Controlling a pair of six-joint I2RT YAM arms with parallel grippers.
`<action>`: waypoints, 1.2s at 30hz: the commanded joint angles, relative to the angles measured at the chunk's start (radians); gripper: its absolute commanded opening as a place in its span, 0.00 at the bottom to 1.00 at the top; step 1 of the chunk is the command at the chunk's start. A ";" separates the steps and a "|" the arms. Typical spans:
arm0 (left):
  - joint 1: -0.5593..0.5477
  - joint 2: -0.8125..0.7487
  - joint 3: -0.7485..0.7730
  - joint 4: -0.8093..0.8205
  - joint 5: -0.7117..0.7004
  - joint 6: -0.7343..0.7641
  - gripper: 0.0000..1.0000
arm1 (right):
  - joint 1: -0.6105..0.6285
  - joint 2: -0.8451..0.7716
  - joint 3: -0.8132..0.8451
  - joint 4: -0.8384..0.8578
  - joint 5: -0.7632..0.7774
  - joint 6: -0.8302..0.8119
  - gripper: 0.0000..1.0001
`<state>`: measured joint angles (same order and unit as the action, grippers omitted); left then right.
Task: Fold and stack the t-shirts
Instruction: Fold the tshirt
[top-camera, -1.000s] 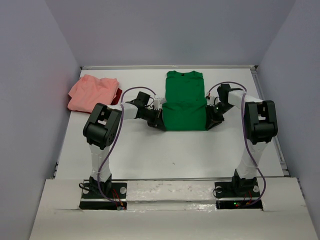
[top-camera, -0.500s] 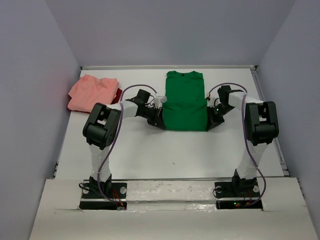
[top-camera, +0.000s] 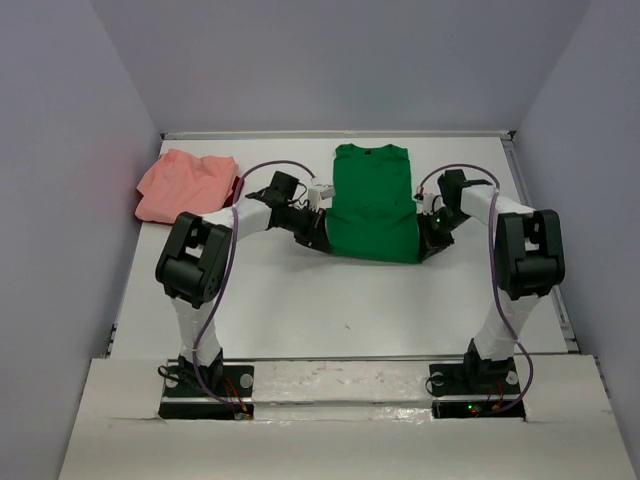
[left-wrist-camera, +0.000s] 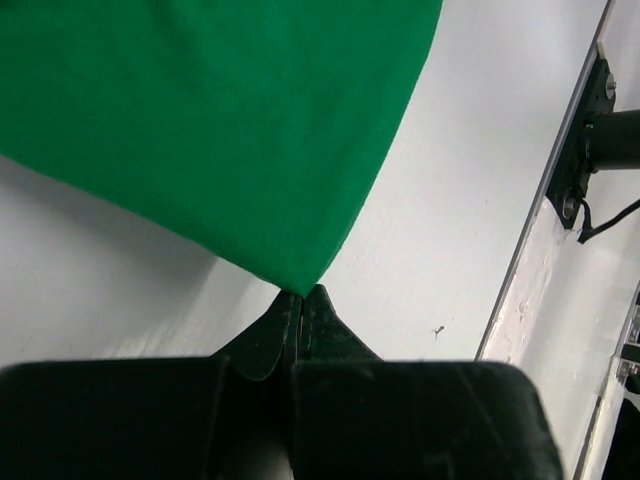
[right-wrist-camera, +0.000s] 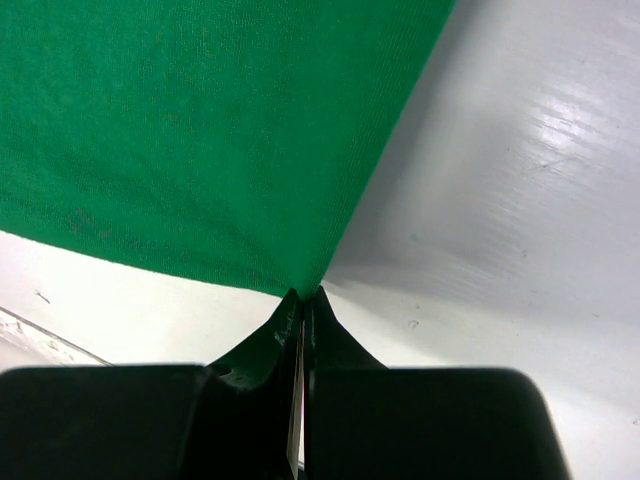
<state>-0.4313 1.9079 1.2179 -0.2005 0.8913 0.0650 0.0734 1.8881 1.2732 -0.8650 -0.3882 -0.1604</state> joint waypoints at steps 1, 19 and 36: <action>0.005 -0.073 0.035 -0.048 0.061 0.042 0.00 | 0.000 -0.055 0.011 -0.038 0.041 -0.019 0.00; 0.006 -0.119 0.022 -0.116 0.152 0.142 0.00 | 0.000 -0.167 0.009 -0.157 0.015 -0.083 0.00; 0.006 -0.139 0.034 -0.129 0.124 0.153 0.00 | 0.000 -0.202 0.041 -0.183 0.031 -0.094 0.00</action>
<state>-0.4305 1.8385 1.2270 -0.3122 1.0103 0.2028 0.0734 1.7397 1.2751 -1.0149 -0.3813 -0.2409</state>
